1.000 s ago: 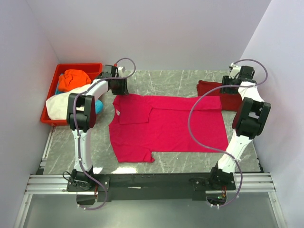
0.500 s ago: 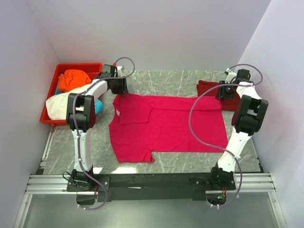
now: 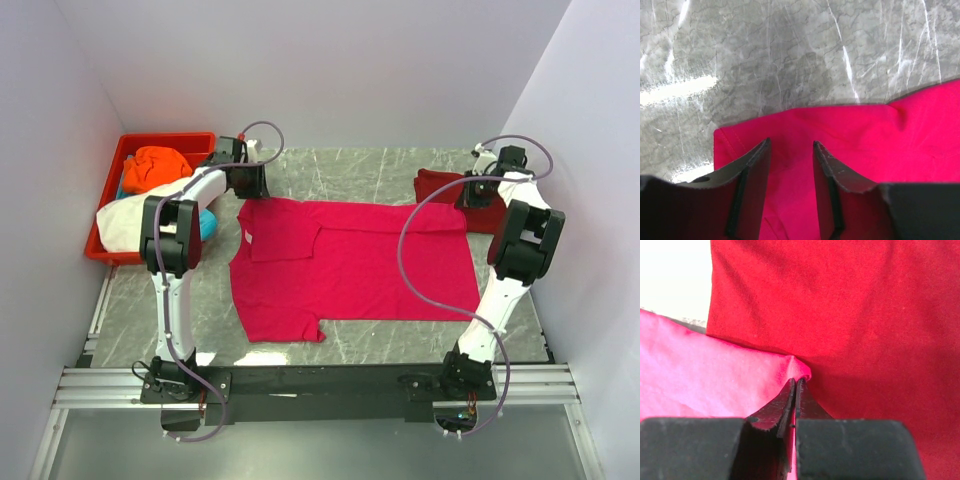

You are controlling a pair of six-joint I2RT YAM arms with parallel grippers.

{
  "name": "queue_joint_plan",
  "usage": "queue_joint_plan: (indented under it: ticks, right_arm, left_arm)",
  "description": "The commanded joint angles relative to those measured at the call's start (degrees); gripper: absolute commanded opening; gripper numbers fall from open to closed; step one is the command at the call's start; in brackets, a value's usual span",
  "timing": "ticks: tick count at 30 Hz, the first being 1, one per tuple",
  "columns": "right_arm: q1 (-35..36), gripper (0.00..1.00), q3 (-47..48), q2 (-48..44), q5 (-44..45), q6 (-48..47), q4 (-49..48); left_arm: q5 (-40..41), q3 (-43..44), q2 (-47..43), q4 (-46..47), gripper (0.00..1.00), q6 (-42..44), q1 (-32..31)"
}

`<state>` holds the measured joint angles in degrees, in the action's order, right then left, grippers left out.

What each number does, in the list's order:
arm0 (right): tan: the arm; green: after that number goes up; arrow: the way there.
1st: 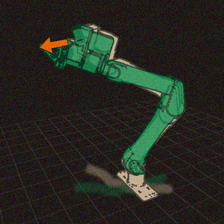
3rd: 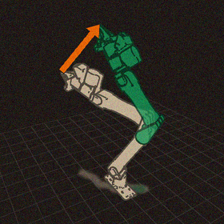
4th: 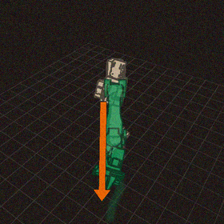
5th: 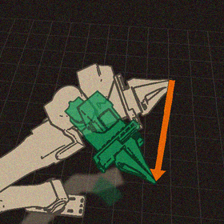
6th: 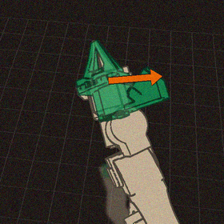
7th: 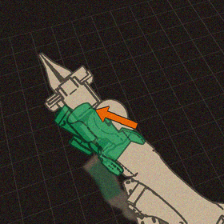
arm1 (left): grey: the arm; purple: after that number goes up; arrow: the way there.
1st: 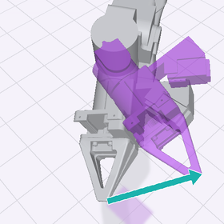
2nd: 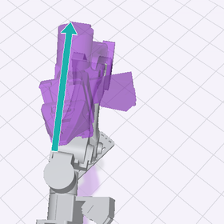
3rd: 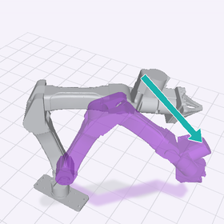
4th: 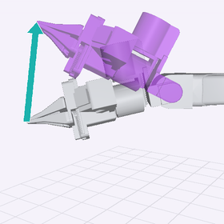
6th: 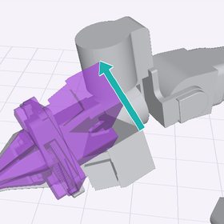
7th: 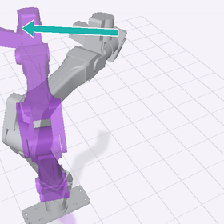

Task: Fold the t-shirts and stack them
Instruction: Fold the tshirt

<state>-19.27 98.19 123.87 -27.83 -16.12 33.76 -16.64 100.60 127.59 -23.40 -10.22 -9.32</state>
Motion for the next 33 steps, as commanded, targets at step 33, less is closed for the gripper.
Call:
queue_joint_plan:
  ticks: [33]
  right_arm:
    - [6.96, 0.0, 0.77, -12.17, 11.48, 3.11, -17.76]
  left_arm:
    - [4.78, 2.76, 5.74, 1.6, 0.29, -8.32, 5.98]
